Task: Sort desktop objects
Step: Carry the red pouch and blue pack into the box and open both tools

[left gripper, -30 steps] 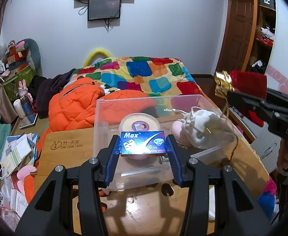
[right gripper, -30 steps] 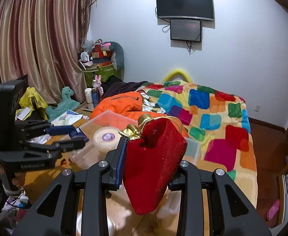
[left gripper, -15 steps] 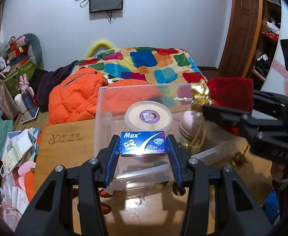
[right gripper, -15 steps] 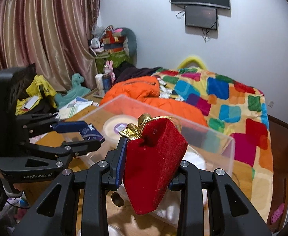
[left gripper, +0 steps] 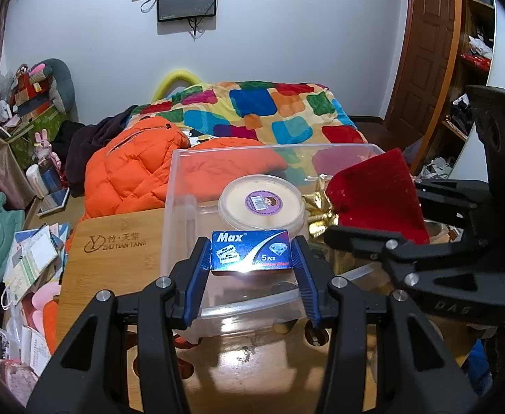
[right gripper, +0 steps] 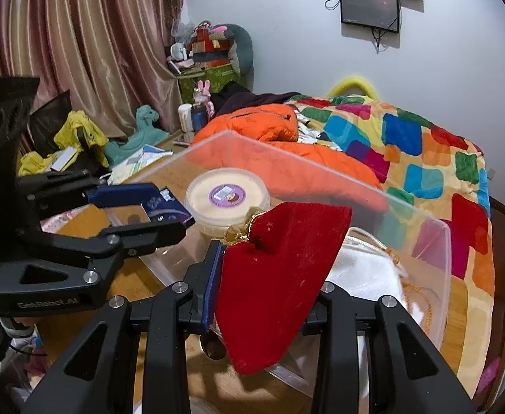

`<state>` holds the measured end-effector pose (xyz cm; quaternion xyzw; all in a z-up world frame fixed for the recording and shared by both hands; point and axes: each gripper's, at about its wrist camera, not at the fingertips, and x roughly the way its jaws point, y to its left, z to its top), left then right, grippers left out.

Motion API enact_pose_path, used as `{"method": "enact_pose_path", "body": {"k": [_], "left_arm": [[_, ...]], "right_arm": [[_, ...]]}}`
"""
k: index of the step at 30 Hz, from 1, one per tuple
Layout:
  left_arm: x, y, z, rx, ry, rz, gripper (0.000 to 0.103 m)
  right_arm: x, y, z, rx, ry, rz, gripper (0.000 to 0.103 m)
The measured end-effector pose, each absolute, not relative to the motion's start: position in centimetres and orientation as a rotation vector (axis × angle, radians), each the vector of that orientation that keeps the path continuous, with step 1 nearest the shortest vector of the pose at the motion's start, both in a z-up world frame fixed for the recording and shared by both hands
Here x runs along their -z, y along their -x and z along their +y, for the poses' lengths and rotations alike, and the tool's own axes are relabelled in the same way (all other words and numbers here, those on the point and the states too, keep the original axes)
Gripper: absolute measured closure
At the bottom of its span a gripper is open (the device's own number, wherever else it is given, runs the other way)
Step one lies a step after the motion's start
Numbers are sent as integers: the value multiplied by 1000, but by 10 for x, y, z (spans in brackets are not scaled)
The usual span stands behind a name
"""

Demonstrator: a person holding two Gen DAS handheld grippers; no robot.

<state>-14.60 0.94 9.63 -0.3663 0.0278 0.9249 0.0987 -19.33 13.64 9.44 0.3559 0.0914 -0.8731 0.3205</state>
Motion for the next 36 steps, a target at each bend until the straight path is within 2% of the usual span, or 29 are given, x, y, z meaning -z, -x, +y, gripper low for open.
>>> {"method": "enact_pose_path", "body": {"k": [9, 12, 18, 20, 27, 29, 33, 34, 35, 36], "left_arm": [[-96, 146, 7, -2752, 1061, 93, 54], [-96, 144, 7, -2761, 1051, 98, 54], [-98, 139, 6, -2770, 1034, 109, 49], [-98, 137, 4, -2780, 1027, 114, 47], [-101, 132, 2, -2775, 1030, 95, 47], [-102, 130, 2, -2776, 1031, 93, 47], [-107, 126, 0, -2781, 1024, 83, 45], [-108, 125, 0, -2780, 1022, 79, 42], [-110, 123, 0, -2782, 1017, 76, 32], [-112, 121, 0, -2794, 1009, 78, 28]], "right_arm": [[-95, 192, 132, 2330, -957, 279, 71], [-96, 193, 134, 2317, -974, 245, 67], [-100, 192, 140, 2297, -982, 167, 50], [-103, 189, 141, 2289, -969, 155, 41], [-114, 170, 136, 2343, -903, 250, 29], [-118, 166, 138, 2356, -894, 263, 20], [-124, 158, 145, 2375, -888, 246, 19], [-127, 156, 148, 2376, -891, 226, 19], [-129, 154, 149, 2379, -892, 217, 19], [-131, 152, 151, 2386, -891, 209, 19]]}}
